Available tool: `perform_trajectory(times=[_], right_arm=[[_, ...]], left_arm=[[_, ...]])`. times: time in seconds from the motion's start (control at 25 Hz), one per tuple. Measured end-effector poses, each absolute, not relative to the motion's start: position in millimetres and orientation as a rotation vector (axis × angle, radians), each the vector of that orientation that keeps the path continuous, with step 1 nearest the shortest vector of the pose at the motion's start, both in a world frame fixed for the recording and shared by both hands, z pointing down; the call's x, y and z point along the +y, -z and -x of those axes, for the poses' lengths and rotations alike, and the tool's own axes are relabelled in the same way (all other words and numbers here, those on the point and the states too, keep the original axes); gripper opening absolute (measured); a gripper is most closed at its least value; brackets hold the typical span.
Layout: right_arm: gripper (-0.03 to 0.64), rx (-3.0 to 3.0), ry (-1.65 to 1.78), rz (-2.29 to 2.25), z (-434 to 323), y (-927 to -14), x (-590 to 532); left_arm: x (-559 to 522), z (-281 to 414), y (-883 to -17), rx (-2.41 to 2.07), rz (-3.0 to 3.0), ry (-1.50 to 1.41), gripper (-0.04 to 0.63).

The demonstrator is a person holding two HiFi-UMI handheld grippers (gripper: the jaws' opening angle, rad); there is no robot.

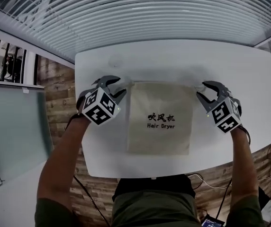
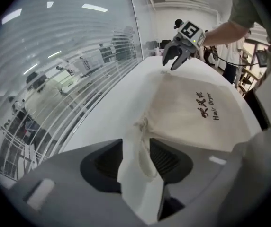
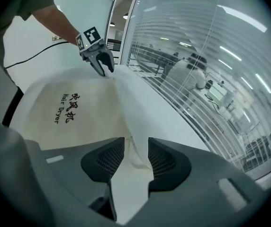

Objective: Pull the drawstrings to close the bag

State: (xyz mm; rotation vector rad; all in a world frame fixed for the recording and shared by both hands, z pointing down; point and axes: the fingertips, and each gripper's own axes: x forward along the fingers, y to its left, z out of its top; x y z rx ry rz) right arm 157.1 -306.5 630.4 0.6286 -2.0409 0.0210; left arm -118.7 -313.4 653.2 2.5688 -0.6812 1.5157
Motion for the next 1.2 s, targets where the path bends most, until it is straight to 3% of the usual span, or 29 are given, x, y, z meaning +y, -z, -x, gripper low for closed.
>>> perform_trajectory(times=[0.48,0.76,0.92,1.2], right_arm=[[0.143,-1.985,-0.083,-0.399,-157,-660,-305],[0.140,-1.981,-0.125,-0.335,-154,-666,-305],[0.136,-1.977,-0.172,-0.306,-157,-669,-305],[0.031,-2.022,-0.232,-0.244,-148,-666,-297]], left_arm=[[-311,110,-670,-0.409,-2.533,-1.658,0.152],[-302,108,-669,-0.271,-2.463,-1.685,0.073],[-303,107,-670,-0.225,-2.403,-1.662,0.071],[-310,108,-671,-0.216,-2.369,-1.681,0.026]])
